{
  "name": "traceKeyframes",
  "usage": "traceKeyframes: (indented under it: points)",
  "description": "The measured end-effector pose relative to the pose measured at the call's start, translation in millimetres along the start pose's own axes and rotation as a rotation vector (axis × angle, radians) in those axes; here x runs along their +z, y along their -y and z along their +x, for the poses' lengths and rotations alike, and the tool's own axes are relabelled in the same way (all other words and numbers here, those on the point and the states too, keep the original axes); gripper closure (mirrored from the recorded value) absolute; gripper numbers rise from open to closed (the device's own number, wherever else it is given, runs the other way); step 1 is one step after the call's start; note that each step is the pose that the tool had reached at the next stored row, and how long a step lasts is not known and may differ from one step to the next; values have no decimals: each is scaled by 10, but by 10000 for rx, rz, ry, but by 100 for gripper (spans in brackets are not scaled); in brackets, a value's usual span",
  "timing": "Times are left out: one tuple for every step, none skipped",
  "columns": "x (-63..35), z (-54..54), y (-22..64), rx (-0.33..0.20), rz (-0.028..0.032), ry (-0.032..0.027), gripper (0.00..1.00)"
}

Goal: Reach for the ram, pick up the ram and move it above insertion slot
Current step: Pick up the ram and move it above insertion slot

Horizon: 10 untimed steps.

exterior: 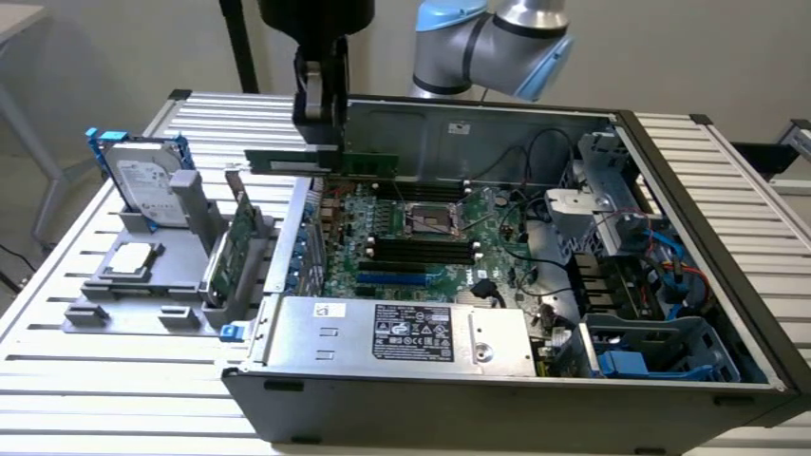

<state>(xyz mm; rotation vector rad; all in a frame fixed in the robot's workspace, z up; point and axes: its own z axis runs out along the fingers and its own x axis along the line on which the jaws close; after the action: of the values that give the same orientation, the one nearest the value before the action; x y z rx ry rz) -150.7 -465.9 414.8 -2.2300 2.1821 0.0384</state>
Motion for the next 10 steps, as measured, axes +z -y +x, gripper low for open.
traceKeyframes:
  points:
    - [1, -16, 33, 0, 0, 0, 87]
    - [1, -33, 65, 1, 0, -1, 87]
    - [1, -50, 97, 0, 0, -1, 87]
    - [2, -69, 132, 1, 0, 0, 87]
    - [2, -87, 162, 2, 0, 0, 87]
    - [3, -106, 193, 1, 0, 0, 87]
    - [4, -125, 223, 1, 0, 0, 87]
    - [4, -145, 251, 0, 0, -1, 87]
    - [5, -167, 279, 0, 0, 0, 87]
    - [5, -189, 306, 1, 0, -1, 87]
